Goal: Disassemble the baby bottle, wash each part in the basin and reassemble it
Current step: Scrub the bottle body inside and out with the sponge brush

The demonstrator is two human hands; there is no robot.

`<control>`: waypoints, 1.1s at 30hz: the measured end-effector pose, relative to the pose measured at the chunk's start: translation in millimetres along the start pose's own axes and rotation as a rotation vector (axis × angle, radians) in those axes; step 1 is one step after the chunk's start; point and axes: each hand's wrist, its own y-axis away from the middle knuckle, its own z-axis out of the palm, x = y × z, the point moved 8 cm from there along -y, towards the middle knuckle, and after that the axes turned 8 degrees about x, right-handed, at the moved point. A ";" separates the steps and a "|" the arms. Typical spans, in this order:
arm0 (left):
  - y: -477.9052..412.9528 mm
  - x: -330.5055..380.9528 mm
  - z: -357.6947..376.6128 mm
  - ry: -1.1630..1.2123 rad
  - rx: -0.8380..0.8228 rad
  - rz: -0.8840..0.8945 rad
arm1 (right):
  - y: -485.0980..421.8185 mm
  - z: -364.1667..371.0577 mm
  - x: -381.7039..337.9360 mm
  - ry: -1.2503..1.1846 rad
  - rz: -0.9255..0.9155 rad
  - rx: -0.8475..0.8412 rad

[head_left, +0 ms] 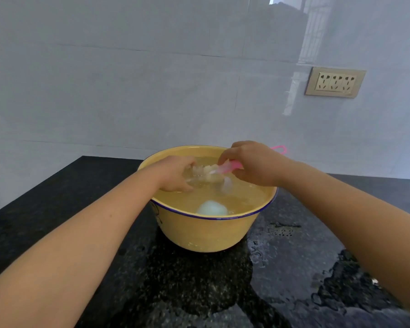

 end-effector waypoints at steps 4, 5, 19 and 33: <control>3.8 9.8 -2.5 0.132 -0.004 0.051 | -5.0 2.5 -12.3 0.002 -0.124 0.025; 4.9 11.6 -3.4 0.155 -0.003 0.054 | -6.8 1.2 -13.2 0.097 -0.163 0.060; 3.3 6.0 -6.5 0.206 -0.007 0.031 | -13.5 3.9 -13.2 0.551 -0.246 0.188; 4.8 11.4 -2.4 -0.207 0.000 0.091 | 4.9 35.1 -12.9 0.217 0.005 -0.377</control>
